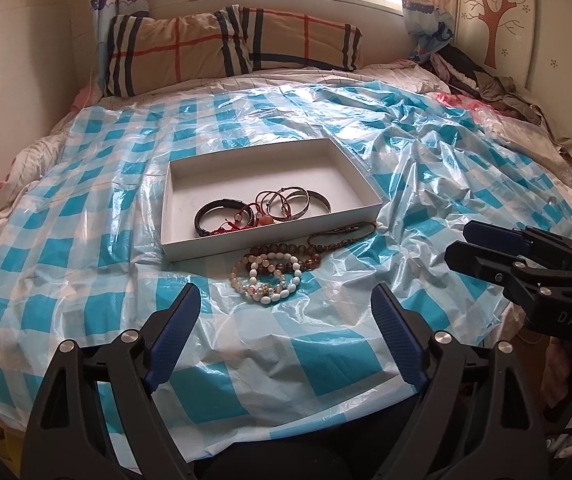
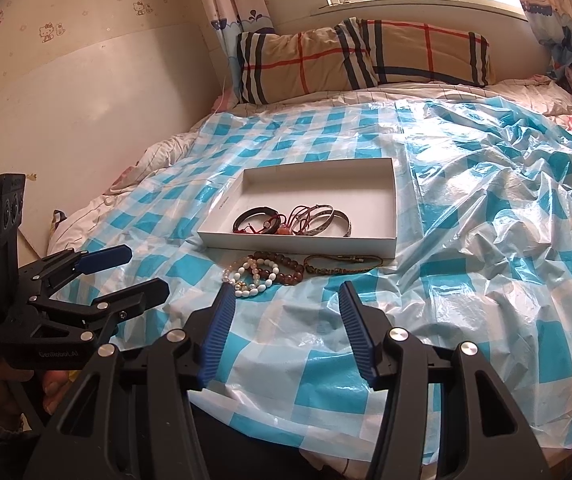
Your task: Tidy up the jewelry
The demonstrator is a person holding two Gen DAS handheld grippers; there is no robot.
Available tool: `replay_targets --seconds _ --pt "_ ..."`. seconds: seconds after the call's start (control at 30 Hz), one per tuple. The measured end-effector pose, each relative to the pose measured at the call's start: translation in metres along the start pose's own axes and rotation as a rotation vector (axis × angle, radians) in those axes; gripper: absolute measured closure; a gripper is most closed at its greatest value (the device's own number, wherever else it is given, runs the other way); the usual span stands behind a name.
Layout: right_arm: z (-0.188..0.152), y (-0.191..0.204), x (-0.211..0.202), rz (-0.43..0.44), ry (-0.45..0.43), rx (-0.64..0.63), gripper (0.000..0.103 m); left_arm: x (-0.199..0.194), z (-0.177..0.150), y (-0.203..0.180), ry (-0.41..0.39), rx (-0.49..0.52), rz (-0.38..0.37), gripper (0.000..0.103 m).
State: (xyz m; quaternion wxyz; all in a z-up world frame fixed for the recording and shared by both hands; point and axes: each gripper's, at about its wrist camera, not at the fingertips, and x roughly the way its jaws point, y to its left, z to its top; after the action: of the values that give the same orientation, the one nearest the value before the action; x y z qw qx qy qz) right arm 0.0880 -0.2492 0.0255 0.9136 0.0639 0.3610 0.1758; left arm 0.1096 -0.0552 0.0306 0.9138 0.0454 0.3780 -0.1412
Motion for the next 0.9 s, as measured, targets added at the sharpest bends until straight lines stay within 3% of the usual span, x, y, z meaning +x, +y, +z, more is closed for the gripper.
replay_targets --seconds 0.9 --pt "-0.004 -0.011 0.006 0.001 0.014 0.009 0.049 0.015 -0.004 0.001 0.036 0.014 0.006 0.019"
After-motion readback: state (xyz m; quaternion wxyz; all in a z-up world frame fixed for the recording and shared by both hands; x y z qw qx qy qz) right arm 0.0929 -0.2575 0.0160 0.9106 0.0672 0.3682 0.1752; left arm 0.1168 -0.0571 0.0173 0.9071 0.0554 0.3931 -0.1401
